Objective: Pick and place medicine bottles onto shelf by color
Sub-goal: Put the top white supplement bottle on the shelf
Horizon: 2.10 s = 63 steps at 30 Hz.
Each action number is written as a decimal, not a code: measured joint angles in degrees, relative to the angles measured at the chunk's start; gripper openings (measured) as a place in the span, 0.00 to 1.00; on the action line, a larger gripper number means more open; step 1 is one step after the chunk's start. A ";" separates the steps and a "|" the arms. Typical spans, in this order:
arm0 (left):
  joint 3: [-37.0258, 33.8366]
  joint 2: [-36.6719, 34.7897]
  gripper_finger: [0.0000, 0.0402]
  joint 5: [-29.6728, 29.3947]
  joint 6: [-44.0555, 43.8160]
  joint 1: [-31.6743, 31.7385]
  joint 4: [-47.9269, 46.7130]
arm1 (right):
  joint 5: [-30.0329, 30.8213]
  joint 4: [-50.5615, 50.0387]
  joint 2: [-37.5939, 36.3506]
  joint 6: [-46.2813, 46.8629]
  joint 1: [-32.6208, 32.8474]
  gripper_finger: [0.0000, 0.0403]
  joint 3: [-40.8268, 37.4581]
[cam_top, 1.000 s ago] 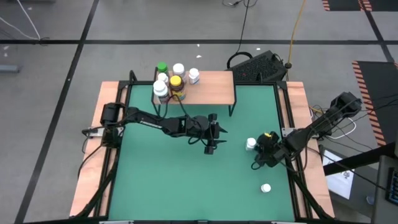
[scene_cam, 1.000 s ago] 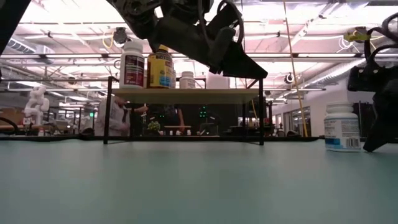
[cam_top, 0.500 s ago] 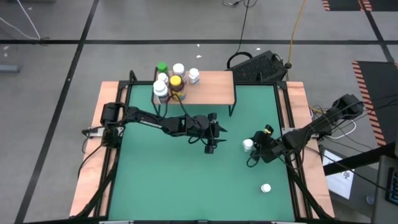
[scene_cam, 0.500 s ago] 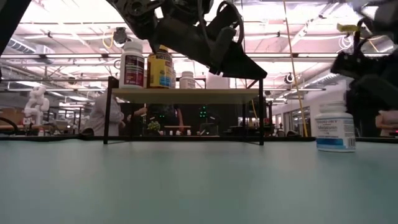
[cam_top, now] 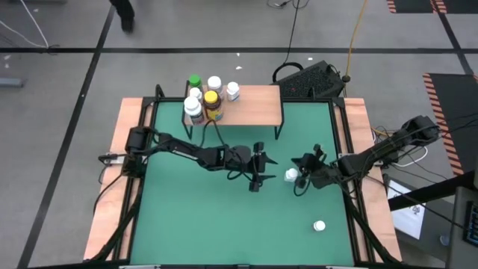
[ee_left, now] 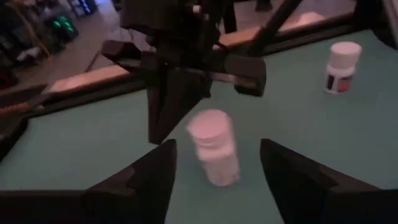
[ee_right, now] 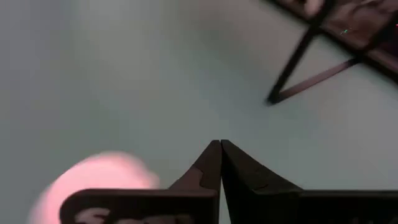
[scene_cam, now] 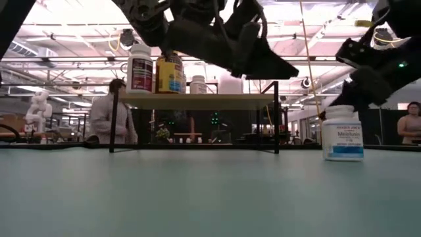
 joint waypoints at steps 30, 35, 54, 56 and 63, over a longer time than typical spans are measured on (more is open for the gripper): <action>30.29 17.48 0.78 4.28 -10.40 2.21 -20.54 | 7.65 -4.66 -26.04 -2.53 -0.03 0.32 0.48; 32.99 21.60 0.83 4.07 -10.80 2.08 -20.38 | 7.77 -4.58 -26.43 -4.49 -0.05 0.32 0.48; 34.62 24.55 0.61 4.83 -9.53 2.23 -20.69 | 10.86 -1.24 -27.98 -15.66 -1.63 0.32 0.46; 34.62 24.57 0.57 4.83 -9.73 2.21 -20.84 | 10.86 -1.19 -28.29 -16.39 -1.69 0.32 0.46; 34.62 24.57 0.42 4.89 -9.68 2.18 -20.54 | 10.84 -1.18 -28.83 -16.54 -1.69 0.32 0.46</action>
